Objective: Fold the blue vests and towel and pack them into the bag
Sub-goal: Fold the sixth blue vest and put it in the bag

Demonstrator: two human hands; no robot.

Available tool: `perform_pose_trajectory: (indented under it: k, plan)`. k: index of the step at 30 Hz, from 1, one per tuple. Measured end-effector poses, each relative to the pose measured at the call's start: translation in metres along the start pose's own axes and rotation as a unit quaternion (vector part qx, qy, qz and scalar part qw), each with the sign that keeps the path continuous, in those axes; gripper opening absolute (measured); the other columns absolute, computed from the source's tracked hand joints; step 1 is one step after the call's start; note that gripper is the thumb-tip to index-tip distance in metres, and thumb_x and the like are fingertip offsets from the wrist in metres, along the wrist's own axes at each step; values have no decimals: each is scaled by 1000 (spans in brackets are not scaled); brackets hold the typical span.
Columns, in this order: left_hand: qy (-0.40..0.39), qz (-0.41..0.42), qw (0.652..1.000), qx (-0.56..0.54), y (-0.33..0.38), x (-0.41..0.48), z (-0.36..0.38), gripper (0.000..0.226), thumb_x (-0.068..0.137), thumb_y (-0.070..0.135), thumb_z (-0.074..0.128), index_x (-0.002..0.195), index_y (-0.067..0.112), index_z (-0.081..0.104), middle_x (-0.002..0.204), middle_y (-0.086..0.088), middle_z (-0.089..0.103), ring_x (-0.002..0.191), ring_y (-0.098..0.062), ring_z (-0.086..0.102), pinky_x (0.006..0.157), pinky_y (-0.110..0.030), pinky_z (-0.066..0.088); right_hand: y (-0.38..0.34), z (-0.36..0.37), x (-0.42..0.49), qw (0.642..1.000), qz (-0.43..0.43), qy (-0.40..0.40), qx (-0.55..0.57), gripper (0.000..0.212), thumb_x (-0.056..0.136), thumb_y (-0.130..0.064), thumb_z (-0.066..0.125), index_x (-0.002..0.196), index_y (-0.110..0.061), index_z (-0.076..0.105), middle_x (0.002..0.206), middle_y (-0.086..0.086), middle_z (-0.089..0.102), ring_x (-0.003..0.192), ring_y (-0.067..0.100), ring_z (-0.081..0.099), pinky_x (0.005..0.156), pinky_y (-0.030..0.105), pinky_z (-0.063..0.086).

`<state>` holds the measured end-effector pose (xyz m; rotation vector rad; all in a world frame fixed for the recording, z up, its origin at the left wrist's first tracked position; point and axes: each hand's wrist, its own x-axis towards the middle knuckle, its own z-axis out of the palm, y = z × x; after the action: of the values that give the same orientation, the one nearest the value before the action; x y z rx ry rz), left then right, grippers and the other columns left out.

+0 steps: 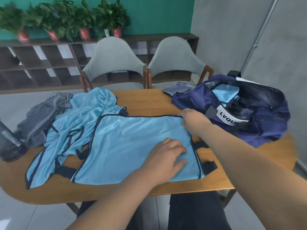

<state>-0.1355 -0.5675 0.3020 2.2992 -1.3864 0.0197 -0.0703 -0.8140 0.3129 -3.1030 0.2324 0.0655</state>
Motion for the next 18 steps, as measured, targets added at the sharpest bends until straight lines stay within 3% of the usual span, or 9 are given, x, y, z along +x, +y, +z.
perform_pose_trajectory:
  k: [3,7,13,16,18]
  plan:
    - [-42,-1,999,-25,27,10,19,41,104,43,57,141,26,63,128,8,58,122,-15,48,102,-40,47,-1,6,4,1000,0,-25,-9,42,102,-19,54,144,-16,51,141,10,50,128,31,51,100,45,52]
    - [-46,21,997,59,38,8,27,43,103,41,53,143,27,58,128,4,54,120,-20,46,97,-46,47,2,23,4,1000,3,-7,-26,51,100,-16,58,150,-15,44,139,11,48,125,32,49,101,43,51]
    - [5,97,989,112,56,-7,29,40,100,30,57,139,29,52,106,-2,48,98,-23,47,78,-40,47,1,19,8,999,39,36,-4,33,104,-23,55,136,-11,54,131,13,47,114,32,52,95,43,52]
    - [-7,128,983,131,58,-14,34,30,98,33,56,128,28,55,101,-3,49,91,-22,46,74,-40,47,-1,16,6,998,66,17,-2,23,105,-20,54,124,-11,62,124,9,52,112,27,50,85,33,48]
    - [-31,132,980,149,61,-13,33,24,93,36,57,115,27,59,97,-4,53,86,-24,49,69,-39,46,0,14,5,997,68,25,-1,26,103,-19,57,128,-12,61,126,11,52,113,28,52,84,34,46]
